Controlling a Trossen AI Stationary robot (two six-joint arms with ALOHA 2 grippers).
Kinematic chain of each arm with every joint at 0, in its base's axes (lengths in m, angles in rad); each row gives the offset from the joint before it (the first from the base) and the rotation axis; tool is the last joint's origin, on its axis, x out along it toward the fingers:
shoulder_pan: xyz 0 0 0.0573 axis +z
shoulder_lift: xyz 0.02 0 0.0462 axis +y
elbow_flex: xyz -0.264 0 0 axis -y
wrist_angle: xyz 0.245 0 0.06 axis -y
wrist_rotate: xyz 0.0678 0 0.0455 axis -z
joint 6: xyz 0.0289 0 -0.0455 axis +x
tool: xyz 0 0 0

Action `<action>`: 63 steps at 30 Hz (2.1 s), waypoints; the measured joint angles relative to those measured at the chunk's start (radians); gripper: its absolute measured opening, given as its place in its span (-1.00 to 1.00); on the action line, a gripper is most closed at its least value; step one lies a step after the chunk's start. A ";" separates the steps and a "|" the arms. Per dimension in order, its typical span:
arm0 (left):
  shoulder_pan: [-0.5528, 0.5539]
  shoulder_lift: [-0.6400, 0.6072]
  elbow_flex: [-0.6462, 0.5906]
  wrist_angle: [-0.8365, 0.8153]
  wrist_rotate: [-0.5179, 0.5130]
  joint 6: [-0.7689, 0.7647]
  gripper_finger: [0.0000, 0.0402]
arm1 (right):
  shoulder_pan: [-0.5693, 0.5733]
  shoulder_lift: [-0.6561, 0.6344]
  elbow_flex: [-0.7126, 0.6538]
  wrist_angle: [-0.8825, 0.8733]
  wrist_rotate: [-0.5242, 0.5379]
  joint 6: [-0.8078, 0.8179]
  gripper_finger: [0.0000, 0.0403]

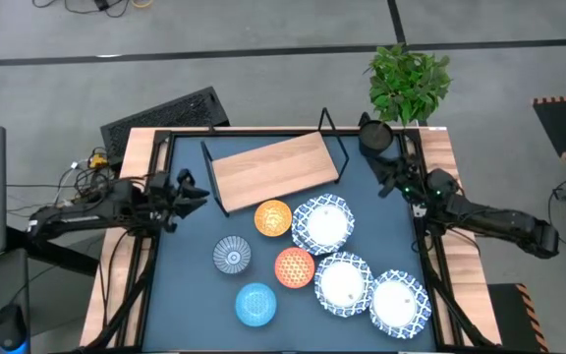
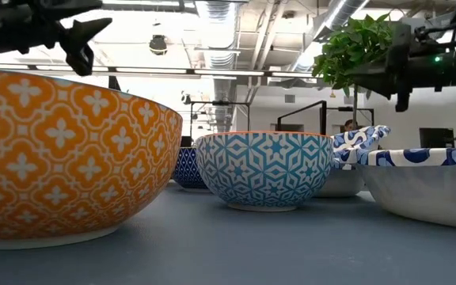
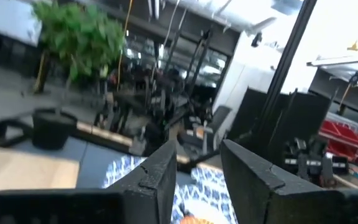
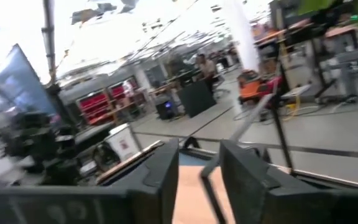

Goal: Place and stack bowls onto a shelf
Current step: Put the white patterned bowl on the shelf

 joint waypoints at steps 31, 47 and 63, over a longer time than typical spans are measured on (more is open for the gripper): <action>-0.172 0.558 0.380 -0.353 0.049 0.025 -0.78 | 0.151 0.400 0.020 0.106 0.082 0.073 -0.47; -0.170 0.582 0.379 -0.586 -0.237 0.077 -1.00 | 0.056 0.737 0.205 0.114 0.077 0.027 -0.49; -0.170 0.581 0.379 -0.584 -0.313 0.096 -0.99 | 0.073 0.922 0.383 0.104 0.002 -0.047 -0.49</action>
